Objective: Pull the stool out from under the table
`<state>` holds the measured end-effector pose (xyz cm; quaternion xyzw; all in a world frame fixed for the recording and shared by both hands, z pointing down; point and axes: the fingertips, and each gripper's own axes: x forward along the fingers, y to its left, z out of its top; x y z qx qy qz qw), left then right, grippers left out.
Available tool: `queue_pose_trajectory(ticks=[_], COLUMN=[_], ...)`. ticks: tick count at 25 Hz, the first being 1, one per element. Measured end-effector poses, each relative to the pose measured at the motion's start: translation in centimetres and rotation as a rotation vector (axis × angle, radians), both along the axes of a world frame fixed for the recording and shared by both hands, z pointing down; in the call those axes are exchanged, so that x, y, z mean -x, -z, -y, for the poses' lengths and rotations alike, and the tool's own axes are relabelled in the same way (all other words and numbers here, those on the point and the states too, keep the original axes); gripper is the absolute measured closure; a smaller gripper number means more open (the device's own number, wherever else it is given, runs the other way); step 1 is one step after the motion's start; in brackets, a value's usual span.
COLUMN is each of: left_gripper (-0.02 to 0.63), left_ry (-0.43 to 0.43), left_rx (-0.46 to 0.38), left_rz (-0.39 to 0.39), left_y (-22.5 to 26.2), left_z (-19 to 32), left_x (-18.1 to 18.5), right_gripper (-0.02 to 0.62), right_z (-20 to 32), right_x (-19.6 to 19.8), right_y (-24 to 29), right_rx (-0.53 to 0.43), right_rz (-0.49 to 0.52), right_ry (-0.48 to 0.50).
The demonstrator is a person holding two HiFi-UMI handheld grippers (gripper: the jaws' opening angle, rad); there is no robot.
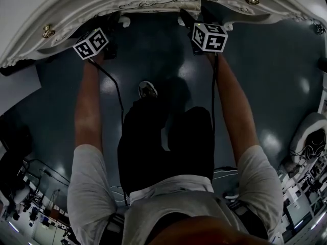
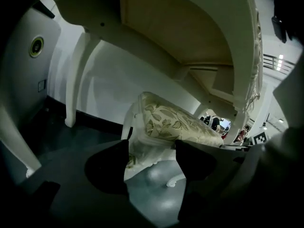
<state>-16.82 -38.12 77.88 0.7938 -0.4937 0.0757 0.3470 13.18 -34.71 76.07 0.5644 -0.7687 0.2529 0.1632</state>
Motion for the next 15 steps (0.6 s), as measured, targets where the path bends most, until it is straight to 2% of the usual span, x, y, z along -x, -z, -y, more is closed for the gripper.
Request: queue_pose_trajectory(ticks=[2,4,7,11,15], left_gripper=[0.304,0.304,0.336,0.338,0.357], left_ry=[-0.028,-0.045,-0.074,-0.15,-0.167], left_rx=[0.009,0.0,-0.038,-0.064,-0.062], left_rz=[-0.04,-0.044,0.021,0.171,0.219], left_y=[0.1,0.4,0.9,0.8,0.8], left_z=[0.0,0.1,0.4,-0.3,-1.7], left_x=[-0.3,-0.6,-1.0,-0.8,-1.1], right_gripper=[0.255,0.247,0.247,0.249,0.25], right_z=[0.2,0.4,0.7,0.1,-0.6], right_x=[0.1,0.1,0.1,-0.2,-0.7], right_y=[-0.3,-0.4,-0.3,-0.4,-0.3], right_rx=[0.011,0.013,-0.007,0.006,-0.002], right_rz=[0.03,0.047,0.059,0.044,0.03], right_ry=[0.013,0.02,0.019,0.025,0.011])
